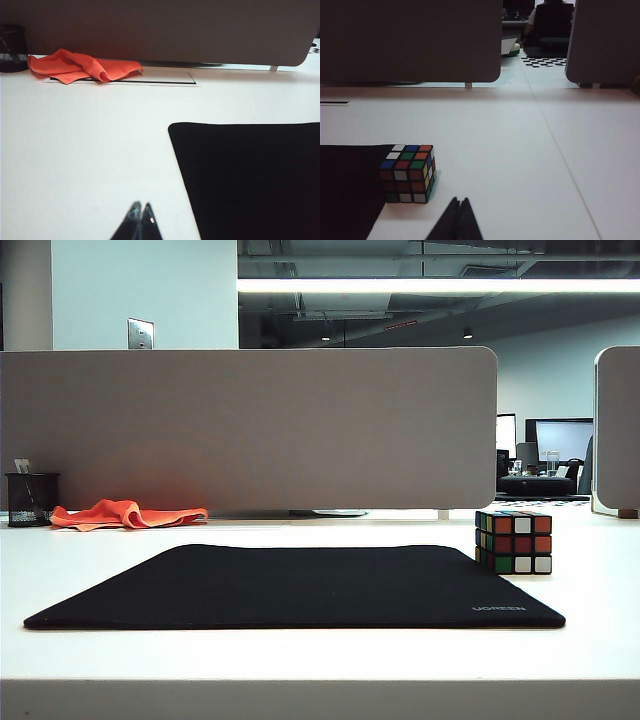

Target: Pick up the cube on the right side of the mouse pad, then place it in the center of the mouse pad.

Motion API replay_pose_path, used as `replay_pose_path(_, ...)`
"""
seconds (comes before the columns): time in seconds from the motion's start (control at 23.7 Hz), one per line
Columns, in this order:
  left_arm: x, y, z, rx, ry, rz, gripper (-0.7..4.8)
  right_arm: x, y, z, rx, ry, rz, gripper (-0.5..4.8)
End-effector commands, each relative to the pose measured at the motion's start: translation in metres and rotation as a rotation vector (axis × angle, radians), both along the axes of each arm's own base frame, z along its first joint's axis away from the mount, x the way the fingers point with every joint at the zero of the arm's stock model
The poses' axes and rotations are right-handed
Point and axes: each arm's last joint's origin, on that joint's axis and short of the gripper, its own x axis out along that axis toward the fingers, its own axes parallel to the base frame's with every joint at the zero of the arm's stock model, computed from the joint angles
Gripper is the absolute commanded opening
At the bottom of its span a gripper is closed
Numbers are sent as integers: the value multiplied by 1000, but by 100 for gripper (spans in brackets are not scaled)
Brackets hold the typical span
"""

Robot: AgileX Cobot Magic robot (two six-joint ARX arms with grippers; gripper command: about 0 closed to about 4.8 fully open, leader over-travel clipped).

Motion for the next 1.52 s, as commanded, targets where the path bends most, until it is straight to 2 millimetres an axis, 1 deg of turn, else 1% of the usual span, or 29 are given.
replay_pose_path(0.04,0,0,1,1,-6,1,-5,0,0,0,3,-12,3,3)
replay_pose_path(0.46,0,0,1,1,-6,0,-5,0,0,0,3,-11,2,3)
replay_pose_path(0.63,0,0,4,0,-32,0,-6,0,-1,0,4,-10,-29,3)
replay_pose_path(0.84,-6,0,26,0,-64,0,-6,0,-1,1,4,-22,-37,-1)
replay_pose_path(0.93,-11,0,42,1,-80,0,-6,0,-1,5,11,-66,-46,-1)
replay_pose_path(1.01,-16,0,58,18,-116,-7,-6,-1,-1,13,95,-140,-40,-2)
replay_pose_path(1.05,-19,0,65,35,-128,-7,-6,-2,-2,17,150,-148,-47,-2)
replay_pose_path(1.1,-21,0,69,43,-132,-7,-6,-3,-2,19,166,-140,-49,-2)
replay_pose_path(1.22,-25,0,76,67,-127,-21,-6,-9,-1,38,177,-146,-45,-2)
replay_pose_path(1.31,-27,-2,79,70,-107,-71,-6,-21,-1,71,179,-221,-39,-3)
replay_pose_path(1.39,-24,-2,84,69,-100,-94,-6,-27,-1,92,179,-202,-51,-4)
replay_pose_path(1.52,-19,-3,93,56,-67,-126,-6,-27,-2,112,178,-136,-57,-4)
